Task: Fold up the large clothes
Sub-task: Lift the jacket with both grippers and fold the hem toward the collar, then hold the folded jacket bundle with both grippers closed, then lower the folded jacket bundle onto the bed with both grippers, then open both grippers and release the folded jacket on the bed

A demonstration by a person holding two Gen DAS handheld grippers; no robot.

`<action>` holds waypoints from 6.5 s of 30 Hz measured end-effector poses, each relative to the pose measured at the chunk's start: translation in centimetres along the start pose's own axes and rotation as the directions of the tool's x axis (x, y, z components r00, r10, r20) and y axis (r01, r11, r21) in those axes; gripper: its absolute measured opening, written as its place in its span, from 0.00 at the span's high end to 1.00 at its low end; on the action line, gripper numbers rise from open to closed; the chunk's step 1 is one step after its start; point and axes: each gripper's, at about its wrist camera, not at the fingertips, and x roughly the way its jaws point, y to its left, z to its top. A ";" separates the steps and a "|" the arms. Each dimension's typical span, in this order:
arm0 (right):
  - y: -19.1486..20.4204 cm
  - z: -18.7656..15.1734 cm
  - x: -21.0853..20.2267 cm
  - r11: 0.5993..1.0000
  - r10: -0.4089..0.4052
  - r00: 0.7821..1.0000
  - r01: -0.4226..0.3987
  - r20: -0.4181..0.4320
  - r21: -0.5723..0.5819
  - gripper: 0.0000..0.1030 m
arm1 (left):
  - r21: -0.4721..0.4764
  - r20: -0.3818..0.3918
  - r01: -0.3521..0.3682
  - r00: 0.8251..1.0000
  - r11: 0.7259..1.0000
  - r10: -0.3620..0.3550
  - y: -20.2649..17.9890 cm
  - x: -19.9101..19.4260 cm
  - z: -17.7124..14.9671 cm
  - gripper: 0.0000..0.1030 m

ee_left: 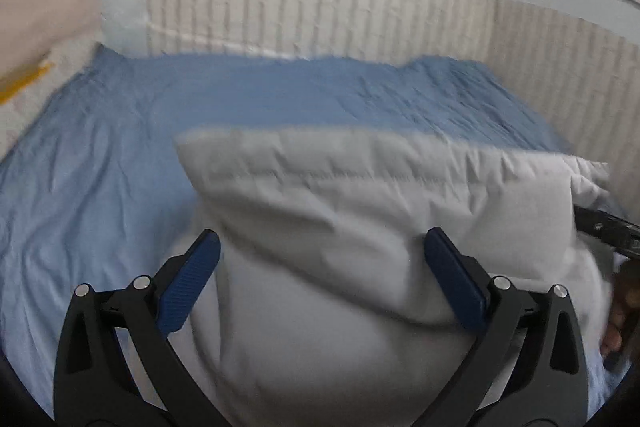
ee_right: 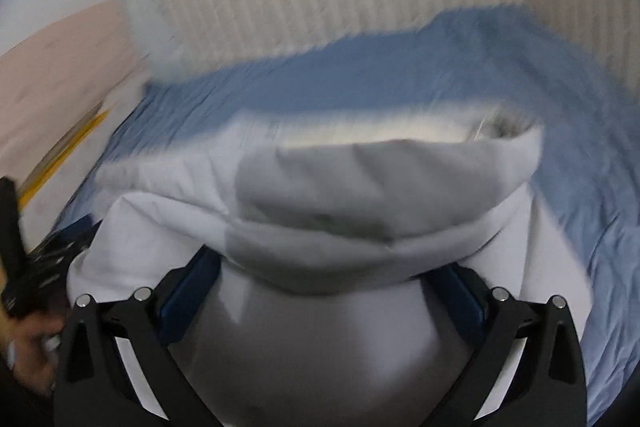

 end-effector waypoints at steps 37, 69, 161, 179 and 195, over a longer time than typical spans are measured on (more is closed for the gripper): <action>-1.1 -2.3 7.2 0.986 -0.162 0.984 0.161 -0.068 -0.033 0.01 | -0.120 -0.082 -0.130 0.989 0.984 0.121 2.0 6.9 -1.6 0.03; -1.1 -2.4 7.2 0.986 -0.165 0.984 0.162 -0.071 -0.036 0.01 | -0.111 -0.117 -0.138 0.985 0.984 0.125 2.2 7.7 -2.0 0.03; -12.9 -6.8 -15.2 0.953 -0.299 0.911 0.272 0.285 0.134 0.97 | -0.222 -0.073 -0.064 0.996 0.973 0.049 2.4 -9.8 -14.6 0.67; -18.2 -11.1 -13.9 0.850 -0.470 0.882 0.440 0.037 0.289 0.60 | -0.046 -0.164 -0.039 0.986 0.998 0.031 -0.5 -12.0 -17.4 0.44; -0.7 -15.3 -30.9 0.963 -0.242 0.863 0.271 0.443 -0.001 0.02 | -0.075 0.455 -0.264 0.849 0.962 0.269 2.7 -40.3 -19.0 0.03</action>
